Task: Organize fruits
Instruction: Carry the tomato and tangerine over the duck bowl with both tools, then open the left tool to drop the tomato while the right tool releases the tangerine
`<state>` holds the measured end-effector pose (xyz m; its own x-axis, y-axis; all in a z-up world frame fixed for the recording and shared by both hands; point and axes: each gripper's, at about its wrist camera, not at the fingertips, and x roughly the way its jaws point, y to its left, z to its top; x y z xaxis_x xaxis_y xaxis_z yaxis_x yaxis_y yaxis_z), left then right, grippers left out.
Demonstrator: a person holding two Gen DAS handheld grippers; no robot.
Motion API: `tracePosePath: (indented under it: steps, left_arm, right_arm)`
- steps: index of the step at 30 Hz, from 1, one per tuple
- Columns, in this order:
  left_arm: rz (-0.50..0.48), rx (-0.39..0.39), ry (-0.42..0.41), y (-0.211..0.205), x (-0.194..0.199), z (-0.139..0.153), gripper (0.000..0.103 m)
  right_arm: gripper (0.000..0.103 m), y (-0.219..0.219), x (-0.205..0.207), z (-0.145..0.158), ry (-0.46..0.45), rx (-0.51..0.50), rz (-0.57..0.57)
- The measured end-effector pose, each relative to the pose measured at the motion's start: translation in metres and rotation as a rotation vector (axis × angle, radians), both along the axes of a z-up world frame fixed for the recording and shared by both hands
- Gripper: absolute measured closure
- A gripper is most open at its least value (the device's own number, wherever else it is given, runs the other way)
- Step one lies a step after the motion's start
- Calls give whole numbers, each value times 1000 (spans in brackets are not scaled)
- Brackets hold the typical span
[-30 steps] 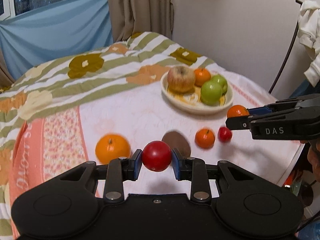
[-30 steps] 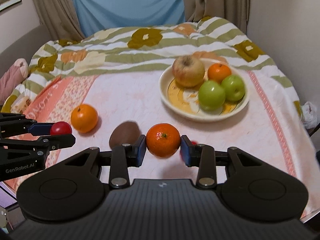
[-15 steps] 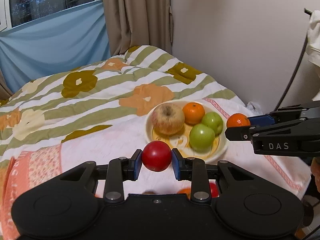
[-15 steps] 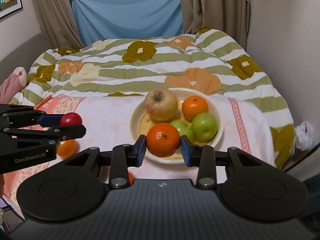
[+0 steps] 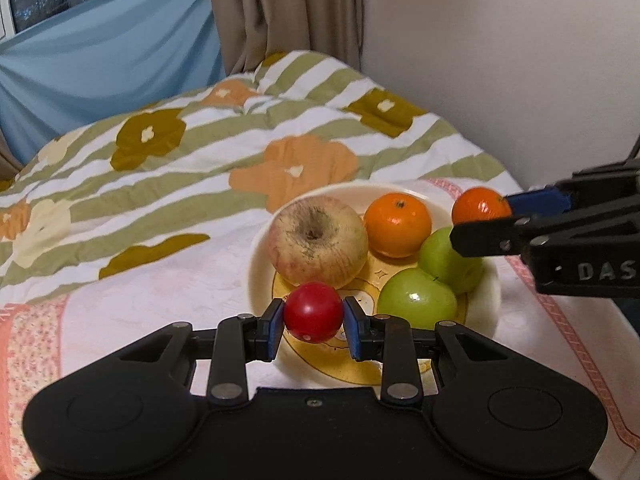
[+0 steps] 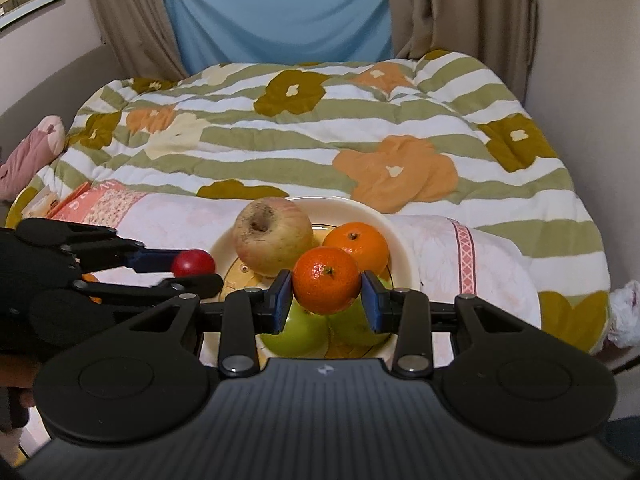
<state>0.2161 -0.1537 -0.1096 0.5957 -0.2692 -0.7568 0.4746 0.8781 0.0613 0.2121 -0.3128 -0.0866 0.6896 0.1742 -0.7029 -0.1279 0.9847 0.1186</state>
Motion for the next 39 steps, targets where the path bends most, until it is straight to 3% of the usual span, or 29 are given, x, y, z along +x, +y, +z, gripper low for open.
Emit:
tracePosePath:
  steps: [6,11,13,20,26,29,37,39]
  left_arm:
    - [49,26,39,-10,15,-17,67]
    - [76,36,33,-14,15,-17,47]
    - [92,36,27,-13,13,-13,34]
    - [148,13,7,0,-2,8,32]
    - [185,15,-13,6,-15,24,24]
    - [199,13,-23,9,-20,29,9]
    - [226,12,-33,13,-27,33,8]
    - [232,11,-32,15,-28,33,8]
  right_arm:
    - [51,-10,16,-11,17,9,43]
    - [51,-15,24,-14,27,23,59]
    - [51,-17,26,-13,28,28,66]
    - [51,-13,32,-9,29,18,103]
    - [51,-4,40,-14,44,12,140]
    - [51,0,45,-19,54,10,153]
    - [50,13,52,-27,58,-16,196]
    - [42,16,51,-27,35,-34,193]
